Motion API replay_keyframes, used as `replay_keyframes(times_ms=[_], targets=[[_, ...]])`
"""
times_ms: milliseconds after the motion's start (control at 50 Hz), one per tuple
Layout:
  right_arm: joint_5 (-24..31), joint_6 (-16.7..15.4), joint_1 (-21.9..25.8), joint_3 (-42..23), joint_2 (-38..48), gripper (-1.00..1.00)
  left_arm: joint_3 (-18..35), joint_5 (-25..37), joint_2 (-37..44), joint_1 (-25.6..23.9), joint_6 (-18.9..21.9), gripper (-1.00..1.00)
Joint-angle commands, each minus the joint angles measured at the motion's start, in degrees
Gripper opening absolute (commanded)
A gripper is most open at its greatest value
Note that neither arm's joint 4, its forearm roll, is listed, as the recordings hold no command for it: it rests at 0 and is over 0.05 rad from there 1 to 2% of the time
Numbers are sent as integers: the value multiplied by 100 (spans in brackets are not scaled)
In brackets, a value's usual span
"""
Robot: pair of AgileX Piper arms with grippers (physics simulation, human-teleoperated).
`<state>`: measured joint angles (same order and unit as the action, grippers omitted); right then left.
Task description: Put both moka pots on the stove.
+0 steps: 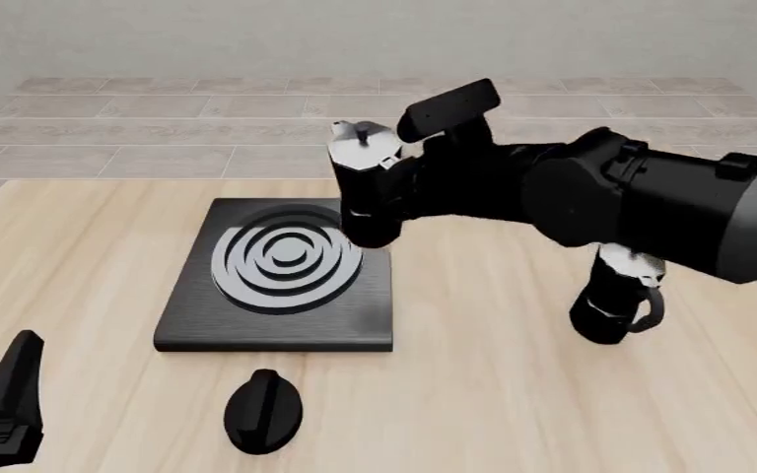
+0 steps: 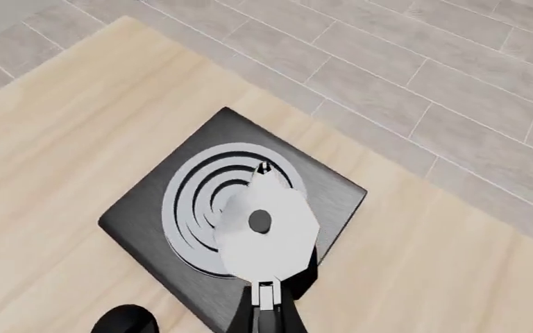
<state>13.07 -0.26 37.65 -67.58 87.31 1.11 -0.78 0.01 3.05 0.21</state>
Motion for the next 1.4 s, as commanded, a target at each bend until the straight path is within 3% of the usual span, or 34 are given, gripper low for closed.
replay_keyframes(times_ms=[20, 380, 860, 1160, 1400], targets=[[251, -102, 288, -1188, 561, -100, 6, -1, 0, -5, 14, 100], [515, 72, 626, -2678, 1664, -100, -15, -13, 0, -43, 34, 100], [287, 543, 819, -3779, 2728, -100, 6, -31, 0, -22, 31, 100], [550, 483, 789, -4901, 3616, -100, 59, 10, 1, 94, -46, 100], [607, 452, 743, -5254, 4035, -100, 49, 12, 1, 108, -77, 100]])
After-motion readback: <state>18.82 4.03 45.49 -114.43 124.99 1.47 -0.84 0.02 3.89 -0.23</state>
